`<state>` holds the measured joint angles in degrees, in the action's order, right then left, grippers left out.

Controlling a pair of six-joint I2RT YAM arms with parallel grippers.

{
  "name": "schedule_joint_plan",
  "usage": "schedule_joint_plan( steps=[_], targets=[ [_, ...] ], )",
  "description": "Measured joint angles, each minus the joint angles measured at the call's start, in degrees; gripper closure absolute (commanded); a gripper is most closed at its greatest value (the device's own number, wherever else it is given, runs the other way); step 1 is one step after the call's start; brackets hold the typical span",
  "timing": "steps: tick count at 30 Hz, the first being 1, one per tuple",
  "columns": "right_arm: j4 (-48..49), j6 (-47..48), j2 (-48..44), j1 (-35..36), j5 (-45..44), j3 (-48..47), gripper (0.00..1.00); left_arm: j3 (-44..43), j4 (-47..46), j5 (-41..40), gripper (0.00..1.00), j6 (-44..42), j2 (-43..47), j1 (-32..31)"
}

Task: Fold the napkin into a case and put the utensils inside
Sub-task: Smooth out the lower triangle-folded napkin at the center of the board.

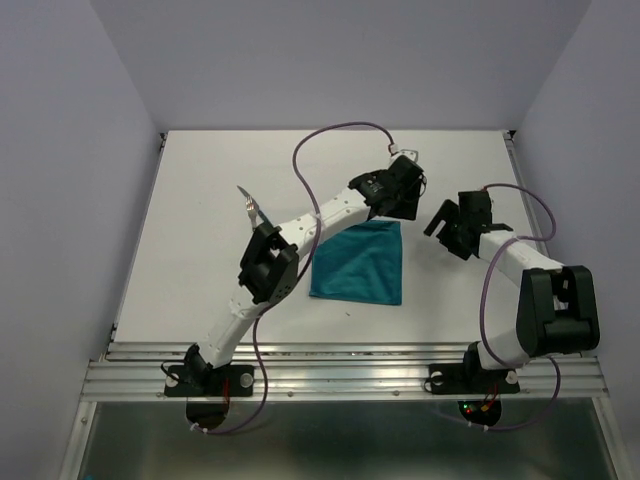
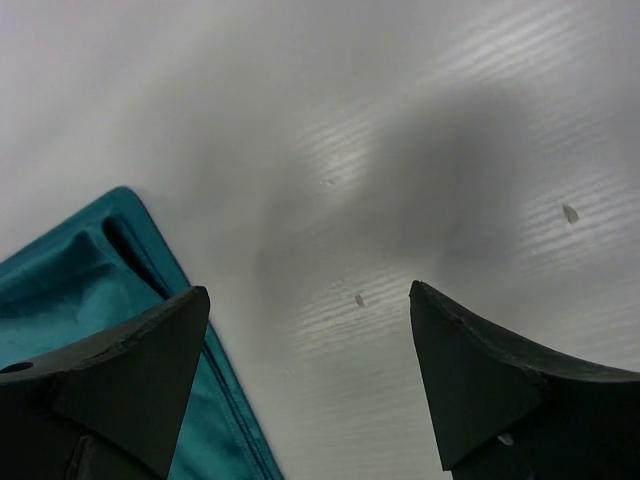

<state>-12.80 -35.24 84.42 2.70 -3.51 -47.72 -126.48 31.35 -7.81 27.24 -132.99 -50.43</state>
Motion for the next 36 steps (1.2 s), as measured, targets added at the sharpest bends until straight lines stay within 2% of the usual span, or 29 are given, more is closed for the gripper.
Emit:
schedule_joint_plan(
  steps=[6,13,18,23,25,28,36],
  targets=[
    [-0.8,-1.3,-2.1,0.2,-0.5,4.8,0.14,-3.0,2.9,-2.2,0.28,0.2,-5.9,-2.3],
    [0.9,-0.7,-3.2,0.2,4.4,6.8,0.22,-3.0,4.7,-4.4,0.43,0.3,-8.7,-1.6],
    [3.1,0.7,-2.8,1.8,8.2,6.6,0.22,7.0,0.1,-3.8,0.46,0.9,-2.6,-0.1],
    [4.3,1.2,0.5,3.0,9.1,4.5,0.20,8.9,-2.1,-1.9,0.38,0.9,-0.2,2.1],
    [4.3,1.1,0.7,3.0,8.9,4.4,0.18,8.7,-2.4,-1.4,0.28,0.9,-0.2,2.4],
    [4.3,0.5,0.7,3.0,7.5,4.4,0.18,7.6,-2.0,-1.2,0.26,0.6,-0.2,1.8],
    [4.5,-1.0,0.7,3.0,6.0,5.2,0.20,-4.6,0.1,-1.2,0.26,0.0,-5.6,-1.3]
  ],
)
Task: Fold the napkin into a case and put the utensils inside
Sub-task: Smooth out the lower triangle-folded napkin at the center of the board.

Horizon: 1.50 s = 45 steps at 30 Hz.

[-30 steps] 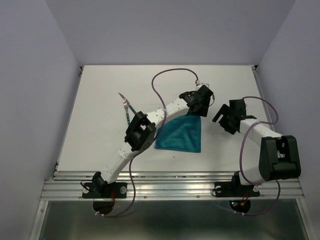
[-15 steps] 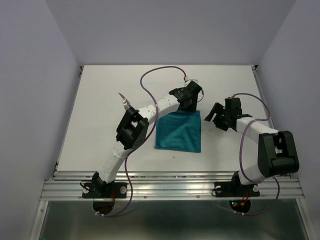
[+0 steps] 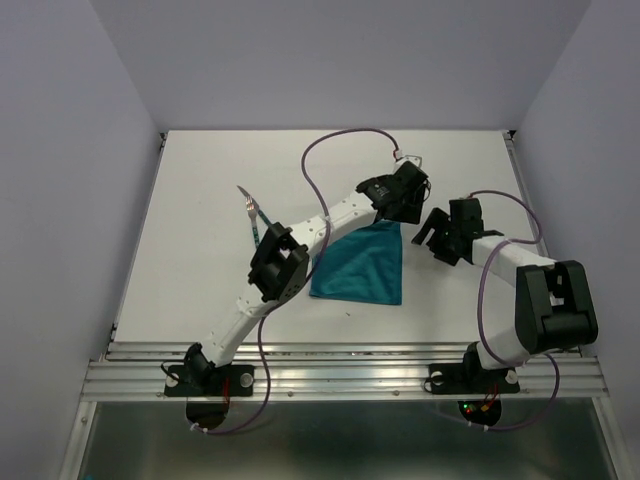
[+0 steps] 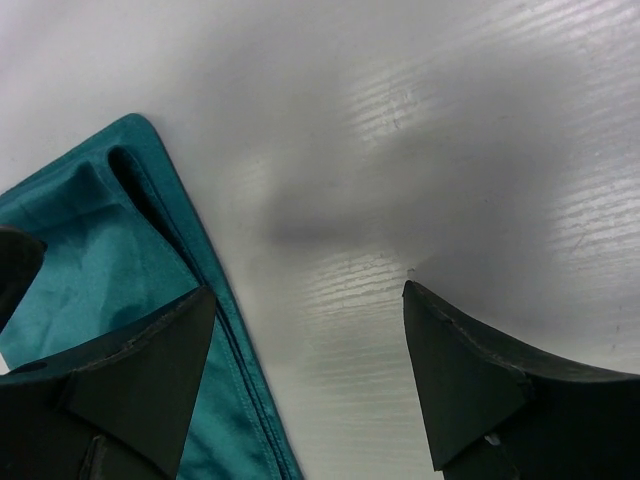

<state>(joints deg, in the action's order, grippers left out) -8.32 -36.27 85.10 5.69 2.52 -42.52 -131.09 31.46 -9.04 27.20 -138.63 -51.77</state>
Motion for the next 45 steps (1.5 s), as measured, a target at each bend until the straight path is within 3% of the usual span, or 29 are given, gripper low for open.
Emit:
schedule_joint_plan(
  steps=[5,10,14,16,27,32,34,36,37,40,45],
  targets=[
    [0.0,-0.7,-0.3,0.0,-0.7,1.2,0.24,-4.0,1.9,-0.4,0.26,-0.2,-5.1,-0.3],
    [0.5,-0.7,-1.1,0.0,0.0,2.2,0.46,-2.1,3.2,-2.0,0.27,-0.1,-7.0,-0.3],
    [2.4,-0.7,-0.8,1.5,2.2,3.3,0.65,5.8,1.0,-3.3,0.27,0.0,-2.7,-0.3],
    [3.7,-1.2,0.5,3.6,3.0,3.3,0.70,8.7,0.9,-3.6,0.27,0.1,0.4,-0.3],
    [15.1,-7.1,9.6,13.9,7.0,0.2,0.75,14.8,-2.6,-4.8,0.27,0.5,20.7,3.0],
    [15.8,-8.3,11.7,15.5,7.0,-1.6,0.75,19.6,-3.4,-5.1,0.27,0.9,24.2,6.2],
    [15.4,-8.3,11.7,15.7,6.7,-1.9,0.70,21.0,-3.3,-5.1,0.27,1.0,23.8,7.1],
    [13.8,-8.2,11.7,15.8,5.5,-2.9,0.46,21.3,-2.8,-4.8,0.27,1.2,22.5,7.3],
    [13.2,-7.6,11.5,15.8,4.7,-3.7,0.24,21.3,-2.9,-4.7,0.26,1.2,22.1,7.2],
    [11.2,-6.2,9.4,15.6,1.2,-4.6,0.16,19.8,-1.5,-4.1,0.18,1.4,19.0,6.7],
    [7.2,-2.9,3.0,8.1,-3.3,-1.7,0.14,13.1,1.1,-3.4,0.18,1.8,10.7,4.9]
  ],
)
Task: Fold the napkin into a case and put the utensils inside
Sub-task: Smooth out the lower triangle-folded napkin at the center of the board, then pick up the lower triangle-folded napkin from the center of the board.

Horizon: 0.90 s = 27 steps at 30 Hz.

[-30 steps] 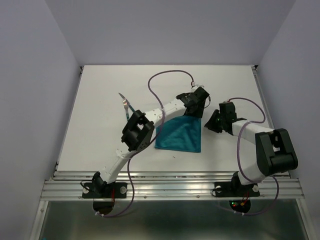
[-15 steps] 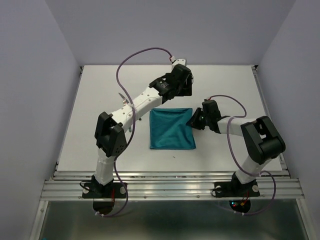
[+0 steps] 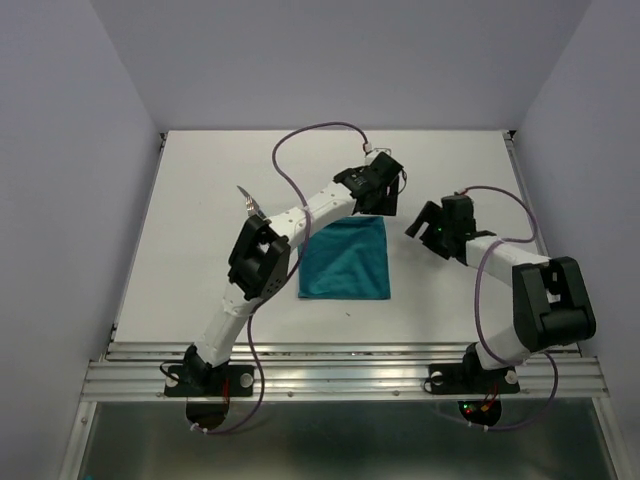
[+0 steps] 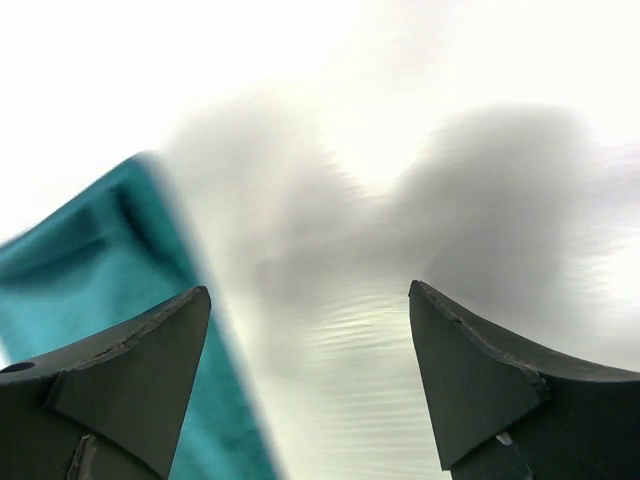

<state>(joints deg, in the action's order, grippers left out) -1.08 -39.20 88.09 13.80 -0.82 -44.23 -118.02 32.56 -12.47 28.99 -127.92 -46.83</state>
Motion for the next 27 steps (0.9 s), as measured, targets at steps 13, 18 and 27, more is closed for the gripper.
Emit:
schedule_joint_plan(
  steps=[13,18,27],
  targets=[
    [-3.3,3.0,-6.4,-12.6,-0.3,7.1,0.13,-13.8,6.4,-4.8,0.25,2.0,-15.7,-4.4],
    [-3.2,3.1,-6.4,-12.6,0.3,7.1,0.13,-14.9,6.5,-6.3,0.28,2.0,-16.6,-4.2],
    [-2.9,3.4,-6.3,-12.6,1.7,7.1,0.13,-15.7,6.8,-9.6,0.33,2.0,-19.3,-3.9]
  ],
)
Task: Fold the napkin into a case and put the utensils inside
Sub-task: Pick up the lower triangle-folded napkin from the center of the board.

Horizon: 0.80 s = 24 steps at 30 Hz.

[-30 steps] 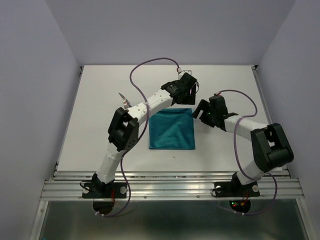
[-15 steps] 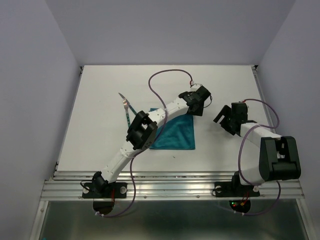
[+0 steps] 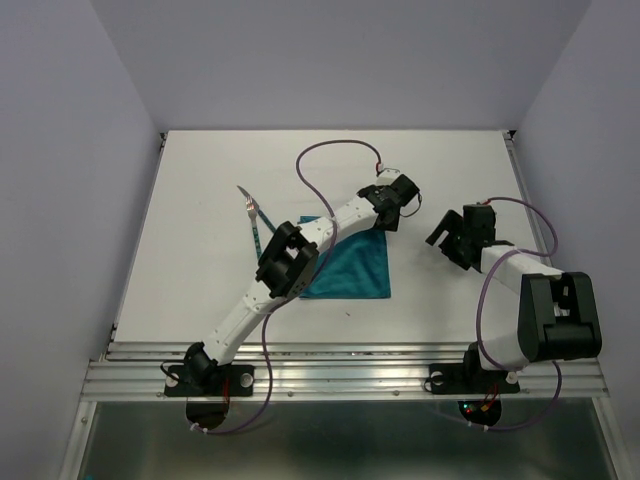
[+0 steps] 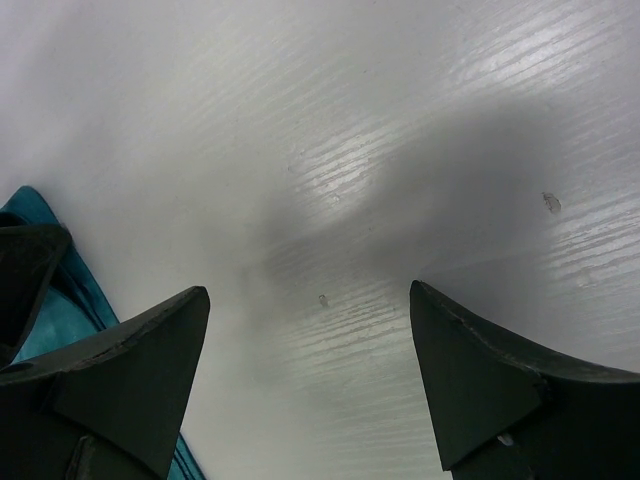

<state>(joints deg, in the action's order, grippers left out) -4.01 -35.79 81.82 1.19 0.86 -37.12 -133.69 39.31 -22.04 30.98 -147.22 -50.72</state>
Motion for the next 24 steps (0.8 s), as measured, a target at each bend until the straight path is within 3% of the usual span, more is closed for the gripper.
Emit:
schedule_joint_plan(
  steps=[4,9,15,19,24],
  targets=[
    [0.2,0.0,0.0,0.0,0.5,0.0,0.13,-0.3,0.2,-1.0,0.37,0.1,-0.3,0.0],
    [0.2,0.0,0.1,0.0,0.9,0.0,0.13,-0.4,-0.5,-1.2,0.51,0.2,-0.6,0.0],
    [0.2,0.0,0.1,0.0,1.2,0.0,0.13,0.8,-2.2,-1.1,0.75,-0.3,-0.3,0.6],
    [0.2,0.1,0.1,0.0,1.5,0.0,0.13,2.3,-3.9,1.0,1.00,-0.5,0.6,1.7],
    [0.0,0.9,0.1,0.0,2.7,0.0,0.13,7.8,-8.6,5.7,1.00,-0.9,3.6,3.0]
  ],
)
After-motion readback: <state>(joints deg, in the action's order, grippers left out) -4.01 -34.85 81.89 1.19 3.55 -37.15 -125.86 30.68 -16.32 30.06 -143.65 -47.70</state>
